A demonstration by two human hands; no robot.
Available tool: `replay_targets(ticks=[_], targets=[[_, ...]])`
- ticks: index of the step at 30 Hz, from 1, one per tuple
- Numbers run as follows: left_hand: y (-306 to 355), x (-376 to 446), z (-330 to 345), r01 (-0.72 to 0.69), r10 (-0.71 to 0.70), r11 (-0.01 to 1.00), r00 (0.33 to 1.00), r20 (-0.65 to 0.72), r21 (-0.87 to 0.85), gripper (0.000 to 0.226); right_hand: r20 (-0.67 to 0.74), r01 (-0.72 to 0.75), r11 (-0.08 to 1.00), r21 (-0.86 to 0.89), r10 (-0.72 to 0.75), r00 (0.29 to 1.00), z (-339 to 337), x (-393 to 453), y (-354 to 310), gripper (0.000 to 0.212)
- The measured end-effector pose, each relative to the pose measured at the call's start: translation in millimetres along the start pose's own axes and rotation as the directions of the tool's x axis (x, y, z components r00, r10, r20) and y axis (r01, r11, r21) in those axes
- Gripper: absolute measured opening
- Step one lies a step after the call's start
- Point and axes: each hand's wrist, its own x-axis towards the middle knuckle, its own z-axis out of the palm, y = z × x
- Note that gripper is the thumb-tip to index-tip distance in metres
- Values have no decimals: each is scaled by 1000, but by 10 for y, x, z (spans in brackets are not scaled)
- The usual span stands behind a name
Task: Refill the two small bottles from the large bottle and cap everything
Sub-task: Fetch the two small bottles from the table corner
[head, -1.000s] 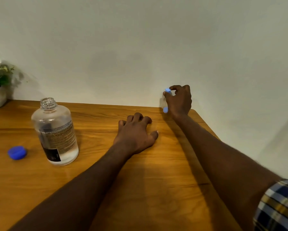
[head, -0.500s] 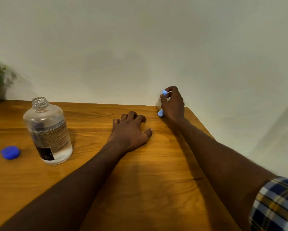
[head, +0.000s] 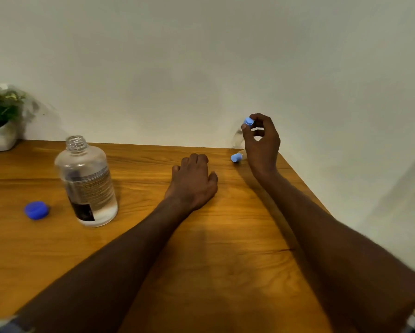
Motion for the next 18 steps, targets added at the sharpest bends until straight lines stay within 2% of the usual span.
replay_targets(ticks=[2, 5, 9, 14, 18], targets=[[35, -79, -62, -56, 55, 998, 994, -94, -7, 32, 33, -8, 999, 45, 6, 999, -70, -164, -215, 26], [112, -296, -195, -105, 98, 994, 982, -164, -37, 22, 109, -68, 993, 97, 58, 992, -226, -507, -577, 27], [83, -825, -407, -65, 3, 971, 966, -260, -230, 19, 143, -152, 975, 161, 129, 981, -391, -953, -1023, 28], [-299, -1515, -658, 13, -42, 990, 978, -203, -141, 19, 220, -136, 965, 223, 86, 972, -400, -1434, -1408, 30], [-411, -1683, -731, 67, -78, 996, 973, -217, -59, 10, 272, -128, 975, 182, 75, 959, -268, -1638, -1537, 31]])
